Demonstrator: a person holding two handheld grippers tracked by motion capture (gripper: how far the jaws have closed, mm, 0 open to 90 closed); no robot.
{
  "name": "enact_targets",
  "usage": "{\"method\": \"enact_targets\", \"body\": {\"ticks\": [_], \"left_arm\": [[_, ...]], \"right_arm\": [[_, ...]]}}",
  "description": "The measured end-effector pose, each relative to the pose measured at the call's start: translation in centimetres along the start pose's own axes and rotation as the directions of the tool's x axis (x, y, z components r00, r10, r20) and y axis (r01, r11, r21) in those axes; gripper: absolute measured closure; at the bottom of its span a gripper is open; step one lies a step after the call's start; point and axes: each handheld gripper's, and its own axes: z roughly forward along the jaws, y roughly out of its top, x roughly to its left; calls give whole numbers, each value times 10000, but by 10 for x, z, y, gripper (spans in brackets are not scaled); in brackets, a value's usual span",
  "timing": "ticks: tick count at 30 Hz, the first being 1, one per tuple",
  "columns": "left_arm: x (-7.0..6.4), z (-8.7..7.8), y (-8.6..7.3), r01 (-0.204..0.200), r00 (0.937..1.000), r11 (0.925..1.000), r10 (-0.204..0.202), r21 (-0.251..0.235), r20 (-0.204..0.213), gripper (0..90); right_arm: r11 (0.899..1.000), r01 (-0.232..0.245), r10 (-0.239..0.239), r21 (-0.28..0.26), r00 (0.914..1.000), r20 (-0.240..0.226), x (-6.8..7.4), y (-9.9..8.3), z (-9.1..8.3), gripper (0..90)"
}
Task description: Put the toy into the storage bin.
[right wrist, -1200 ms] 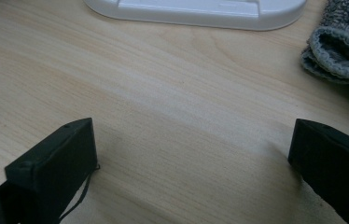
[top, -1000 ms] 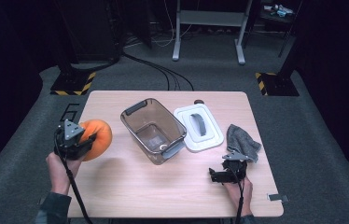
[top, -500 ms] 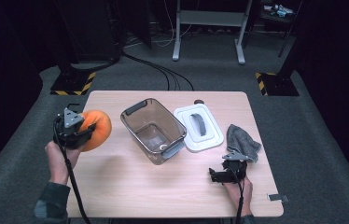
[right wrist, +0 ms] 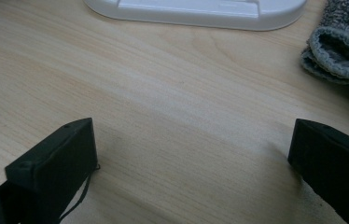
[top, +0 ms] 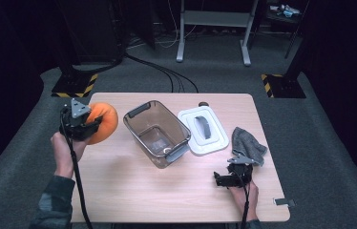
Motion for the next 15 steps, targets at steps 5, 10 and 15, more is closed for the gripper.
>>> {"method": "enact_targets", "body": {"ticks": [5,10,15], "left_arm": [[0,1,10,-18,9999,9999,20,-152,108,654],[-2,3,21,-22,9996,9996,29,-273,284,654],[-5,5,33,-135,9993,9992,149,-381,350,654]], "right_arm": [[10000,-2,2,7,10000,16,0,0,0,3],[10000,0,0,8,10000,16,0,0,0,3],[10000,-7,7,3,10000,20,0,0,0,3]]}}
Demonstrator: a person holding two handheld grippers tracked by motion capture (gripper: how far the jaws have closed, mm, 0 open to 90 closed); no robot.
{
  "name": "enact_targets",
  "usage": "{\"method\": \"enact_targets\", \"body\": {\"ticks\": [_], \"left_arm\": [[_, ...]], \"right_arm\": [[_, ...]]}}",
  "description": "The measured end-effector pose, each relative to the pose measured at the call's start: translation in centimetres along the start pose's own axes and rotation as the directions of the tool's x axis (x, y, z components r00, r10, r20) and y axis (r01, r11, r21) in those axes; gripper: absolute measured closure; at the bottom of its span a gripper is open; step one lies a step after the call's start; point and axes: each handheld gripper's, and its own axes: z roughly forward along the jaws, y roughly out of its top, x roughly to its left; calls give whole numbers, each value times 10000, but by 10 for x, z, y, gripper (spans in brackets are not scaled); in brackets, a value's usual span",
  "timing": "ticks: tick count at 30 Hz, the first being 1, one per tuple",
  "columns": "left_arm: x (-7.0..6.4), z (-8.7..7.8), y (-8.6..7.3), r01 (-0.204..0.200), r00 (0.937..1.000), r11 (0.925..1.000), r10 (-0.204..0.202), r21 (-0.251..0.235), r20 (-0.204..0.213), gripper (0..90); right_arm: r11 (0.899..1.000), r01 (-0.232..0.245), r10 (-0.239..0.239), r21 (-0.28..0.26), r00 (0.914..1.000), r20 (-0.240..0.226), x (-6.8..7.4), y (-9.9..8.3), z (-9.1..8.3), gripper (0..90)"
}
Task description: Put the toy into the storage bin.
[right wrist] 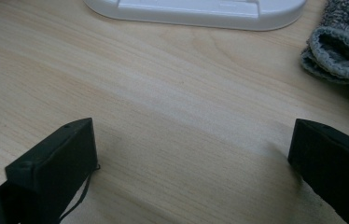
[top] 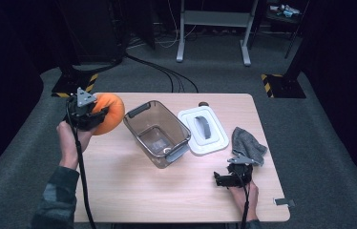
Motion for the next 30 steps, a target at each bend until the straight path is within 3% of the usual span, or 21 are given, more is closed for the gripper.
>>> {"method": "enact_targets", "body": {"ticks": [22,30], "left_arm": [[-23,23,46,-561,9968,9981,575,-265,560,652],[-35,33,56,-676,9934,9975,694,-224,918,649]], "right_arm": [[10000,3,-3,-3,10000,5,0,0,0,3],[10000,1,-1,-1,10000,2,0,0,0,3]]}}
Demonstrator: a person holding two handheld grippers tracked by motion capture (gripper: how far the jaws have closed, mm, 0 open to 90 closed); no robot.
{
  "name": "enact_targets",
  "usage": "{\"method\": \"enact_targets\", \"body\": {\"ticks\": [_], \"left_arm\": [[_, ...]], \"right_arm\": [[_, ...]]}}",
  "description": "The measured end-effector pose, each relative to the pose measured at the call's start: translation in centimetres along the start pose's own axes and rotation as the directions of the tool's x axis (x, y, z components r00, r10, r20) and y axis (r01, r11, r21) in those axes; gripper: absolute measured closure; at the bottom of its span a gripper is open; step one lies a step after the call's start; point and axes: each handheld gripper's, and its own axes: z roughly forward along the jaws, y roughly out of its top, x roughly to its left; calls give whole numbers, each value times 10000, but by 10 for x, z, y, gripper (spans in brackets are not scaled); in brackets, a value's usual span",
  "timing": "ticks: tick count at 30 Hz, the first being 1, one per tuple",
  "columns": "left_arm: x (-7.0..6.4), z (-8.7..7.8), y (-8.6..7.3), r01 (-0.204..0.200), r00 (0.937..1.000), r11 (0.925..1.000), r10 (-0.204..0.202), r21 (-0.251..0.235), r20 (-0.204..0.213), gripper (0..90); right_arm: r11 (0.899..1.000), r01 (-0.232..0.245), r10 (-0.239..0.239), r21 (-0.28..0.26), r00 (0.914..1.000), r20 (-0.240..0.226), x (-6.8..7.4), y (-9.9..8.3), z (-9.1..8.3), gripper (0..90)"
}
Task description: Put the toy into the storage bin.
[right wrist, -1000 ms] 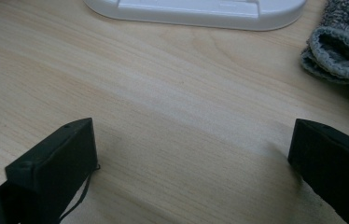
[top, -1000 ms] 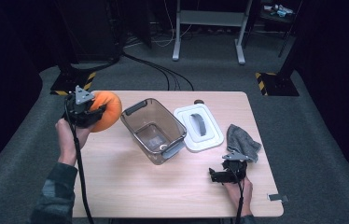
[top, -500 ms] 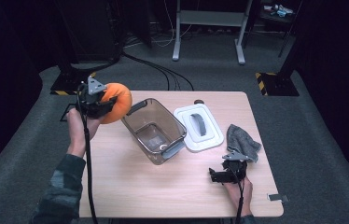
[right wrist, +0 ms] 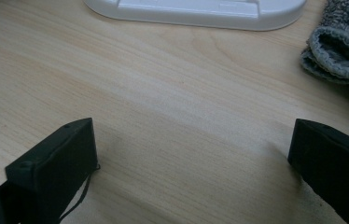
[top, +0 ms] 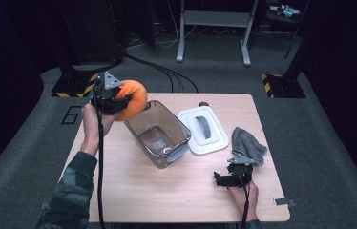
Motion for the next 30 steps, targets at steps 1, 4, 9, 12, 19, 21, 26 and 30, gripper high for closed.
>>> {"method": "enact_targets", "body": {"ticks": [1,4,9,12,19,21,26,30], "left_arm": [[-2,2,1,19,10000,10000,-19,-93,-18,649],[-7,7,4,128,9998,9999,-126,-111,163,648],[-16,15,8,54,9992,9999,-50,-95,389,647],[-20,19,9,139,9987,9998,-131,-147,501,647],[-24,30,9,340,9959,9994,-331,-93,845,646],[-26,33,9,346,9959,9994,-339,-64,839,646],[-30,41,7,467,9946,9989,-471,65,923,646],[-32,48,5,603,9921,9981,-614,133,1093,646]], "right_arm": [[10000,-1,1,0,10000,0,0,0,0,3],[10000,1,-1,-1,10000,0,0,0,0,3],[10000,-2,2,-2,10000,0,0,0,0,3],[10000,-4,4,-1,10000,-1,0,0,0,3],[10000,-3,3,-4,10000,10,0,0,0,3],[10000,-61,61,-17,10000,9,0,0,0,3],[10000,-70,70,-12,10000,7,0,0,0,3],[10000,-69,69,-15,10000,14,0,0,0,3]]}}
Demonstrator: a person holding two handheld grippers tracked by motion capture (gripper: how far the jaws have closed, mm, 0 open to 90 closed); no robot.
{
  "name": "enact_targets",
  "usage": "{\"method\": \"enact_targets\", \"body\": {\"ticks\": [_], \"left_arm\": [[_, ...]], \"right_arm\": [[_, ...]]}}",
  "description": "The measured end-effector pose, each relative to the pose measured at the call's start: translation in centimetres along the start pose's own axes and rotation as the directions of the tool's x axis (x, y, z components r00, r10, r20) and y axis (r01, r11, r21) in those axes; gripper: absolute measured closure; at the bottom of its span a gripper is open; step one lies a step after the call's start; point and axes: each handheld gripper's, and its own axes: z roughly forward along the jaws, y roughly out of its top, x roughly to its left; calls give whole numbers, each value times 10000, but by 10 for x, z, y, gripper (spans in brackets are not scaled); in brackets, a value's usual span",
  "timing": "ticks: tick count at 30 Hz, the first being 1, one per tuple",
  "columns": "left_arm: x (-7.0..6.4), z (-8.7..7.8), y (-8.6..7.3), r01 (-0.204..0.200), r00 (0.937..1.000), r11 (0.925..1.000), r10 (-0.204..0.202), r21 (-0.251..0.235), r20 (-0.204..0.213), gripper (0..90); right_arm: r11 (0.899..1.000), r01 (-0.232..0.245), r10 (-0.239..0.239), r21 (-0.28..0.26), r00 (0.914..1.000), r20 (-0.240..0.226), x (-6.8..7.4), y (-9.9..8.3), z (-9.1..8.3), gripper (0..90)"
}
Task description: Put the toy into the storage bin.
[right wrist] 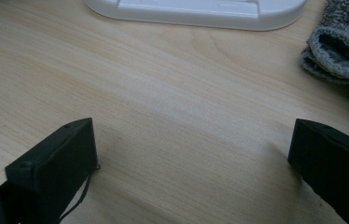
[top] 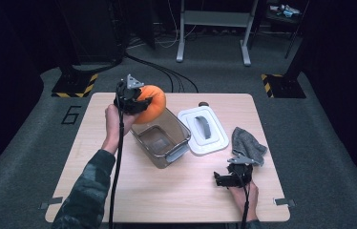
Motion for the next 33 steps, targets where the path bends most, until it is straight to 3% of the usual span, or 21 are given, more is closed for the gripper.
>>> {"method": "enact_targets", "body": {"ticks": [10,19,33], "left_arm": [[0,15,-7,376,9992,9992,-378,164,137,644],[2,27,-18,367,9992,9974,-374,613,102,639],[2,37,-23,586,9982,9954,-596,763,105,635]], "right_arm": [[10000,18,-18,-11,10000,0,0,0,0,3],[10000,69,-69,16,10000,-13,0,0,0,3],[10000,71,-71,14,10000,-14,0,0,0,3]]}}
